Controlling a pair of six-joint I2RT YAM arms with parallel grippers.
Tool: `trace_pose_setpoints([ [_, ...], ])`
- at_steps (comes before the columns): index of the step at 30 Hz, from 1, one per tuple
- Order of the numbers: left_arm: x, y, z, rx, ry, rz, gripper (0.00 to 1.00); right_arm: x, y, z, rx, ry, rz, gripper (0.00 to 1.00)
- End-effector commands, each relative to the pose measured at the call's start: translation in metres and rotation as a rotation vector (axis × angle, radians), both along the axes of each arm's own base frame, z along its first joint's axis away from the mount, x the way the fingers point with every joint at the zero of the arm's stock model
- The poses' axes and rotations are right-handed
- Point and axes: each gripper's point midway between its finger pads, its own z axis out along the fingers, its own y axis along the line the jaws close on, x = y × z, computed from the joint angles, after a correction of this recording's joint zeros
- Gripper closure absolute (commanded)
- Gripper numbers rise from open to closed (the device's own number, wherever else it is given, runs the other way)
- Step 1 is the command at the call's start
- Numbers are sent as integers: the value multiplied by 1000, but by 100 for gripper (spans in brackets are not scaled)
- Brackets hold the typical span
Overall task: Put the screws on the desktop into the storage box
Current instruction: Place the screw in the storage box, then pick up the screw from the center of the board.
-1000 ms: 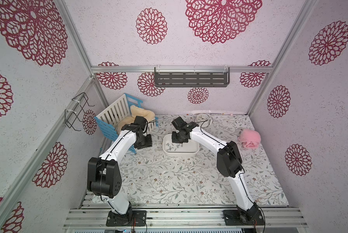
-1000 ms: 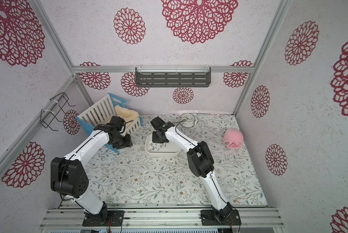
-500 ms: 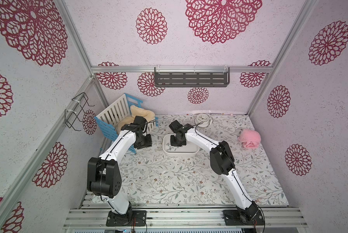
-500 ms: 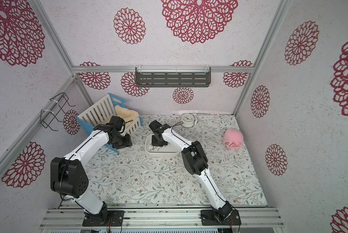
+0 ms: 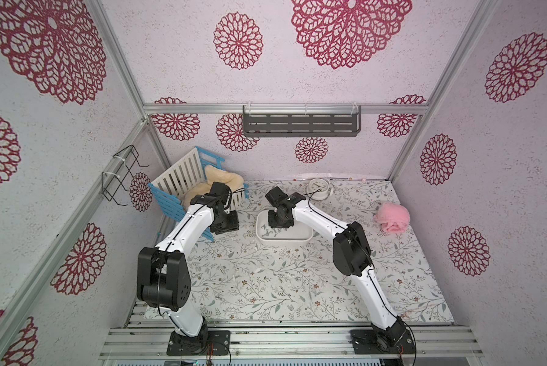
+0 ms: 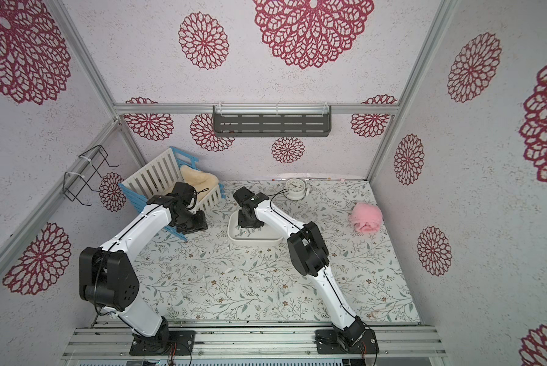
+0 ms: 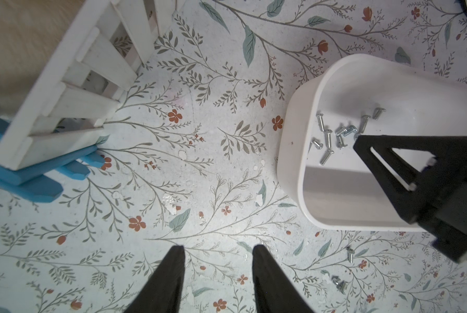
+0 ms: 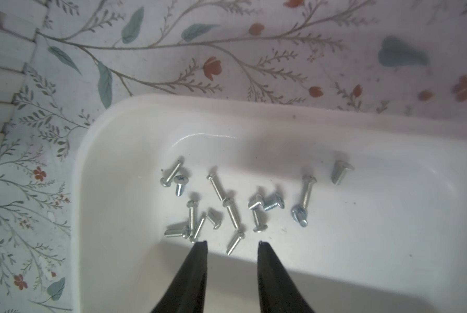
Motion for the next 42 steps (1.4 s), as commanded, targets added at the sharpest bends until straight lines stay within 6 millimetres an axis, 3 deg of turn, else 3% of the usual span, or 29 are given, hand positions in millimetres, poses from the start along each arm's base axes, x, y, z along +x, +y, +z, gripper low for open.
trace_pose_setpoints([
  [1,2,3,11,-7,-45,8,54,-8,-4,92,64,-180,-35,64],
  [6,2,3,11,-7,-43,9,54,-32,-30,106,98,-237,-105,64],
  [15,2,3,7,-5,-37,12,54,-85,-102,105,145,-324,-266,64],
  [20,2,3,6,8,-34,11,54,-104,-132,95,123,-321,-316,64],
  [28,-2,-7,7,50,-52,-24,54,-120,-159,81,109,-311,-365,63],
  [35,-15,-35,9,53,-63,-89,54,-126,-177,72,106,-305,-408,63],
  [42,-44,-69,1,34,-32,-154,54,-129,-191,72,102,-311,-442,63],
])
